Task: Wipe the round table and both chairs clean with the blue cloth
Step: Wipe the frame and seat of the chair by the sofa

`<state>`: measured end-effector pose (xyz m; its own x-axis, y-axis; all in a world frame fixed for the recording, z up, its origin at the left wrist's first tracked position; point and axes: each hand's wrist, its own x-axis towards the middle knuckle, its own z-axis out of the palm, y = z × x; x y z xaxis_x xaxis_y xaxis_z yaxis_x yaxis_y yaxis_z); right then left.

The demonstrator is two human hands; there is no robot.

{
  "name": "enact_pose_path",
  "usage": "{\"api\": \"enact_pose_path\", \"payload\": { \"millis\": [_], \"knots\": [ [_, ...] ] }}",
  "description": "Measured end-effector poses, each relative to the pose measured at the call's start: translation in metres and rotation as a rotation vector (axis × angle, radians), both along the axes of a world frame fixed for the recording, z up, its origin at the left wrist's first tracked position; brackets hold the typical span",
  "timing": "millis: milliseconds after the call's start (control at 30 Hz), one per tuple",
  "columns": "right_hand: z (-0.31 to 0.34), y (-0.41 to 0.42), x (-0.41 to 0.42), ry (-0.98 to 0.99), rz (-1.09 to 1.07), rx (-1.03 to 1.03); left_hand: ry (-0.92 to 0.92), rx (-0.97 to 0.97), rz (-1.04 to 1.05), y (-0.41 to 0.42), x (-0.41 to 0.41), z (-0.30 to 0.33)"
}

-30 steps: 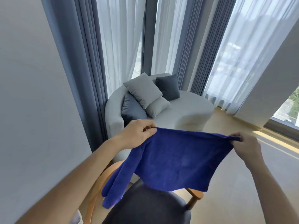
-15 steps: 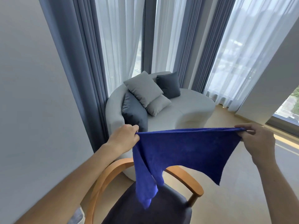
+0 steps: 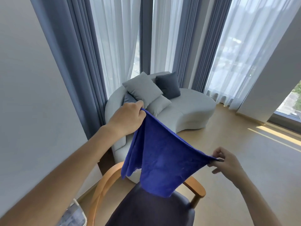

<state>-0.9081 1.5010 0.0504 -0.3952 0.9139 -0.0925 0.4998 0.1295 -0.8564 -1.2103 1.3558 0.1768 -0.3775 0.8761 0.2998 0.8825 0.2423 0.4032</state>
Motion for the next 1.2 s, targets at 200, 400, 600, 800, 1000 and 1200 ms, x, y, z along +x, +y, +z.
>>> {"api": "enact_pose_path", "payload": {
  "millis": [200,400,600,800,1000,1200],
  "knots": [
    [-0.02,-0.021,-0.017,-0.048,0.144,-0.066,0.022,-0.021,0.084,-0.001,-0.001,0.01],
    [-0.023,-0.048,-0.038,-0.231,0.305,0.069,-0.087,-0.004,0.07,-0.002,0.011,0.014],
    [-0.014,-0.121,-0.088,0.138,0.275,0.353,-0.121,0.027,0.049,0.003,0.029,0.022],
    [-0.032,-0.147,-0.133,0.189,0.231,0.116,-0.057,0.026,0.02,-0.001,0.032,0.035],
    [-0.033,-0.133,-0.143,0.219,0.024,0.172,-0.047,0.017,0.012,-0.005,0.026,0.038],
    [-0.034,-0.132,-0.136,0.231,0.125,0.183,-0.075,0.01,0.014,-0.003,0.025,0.036]
  ]
}}
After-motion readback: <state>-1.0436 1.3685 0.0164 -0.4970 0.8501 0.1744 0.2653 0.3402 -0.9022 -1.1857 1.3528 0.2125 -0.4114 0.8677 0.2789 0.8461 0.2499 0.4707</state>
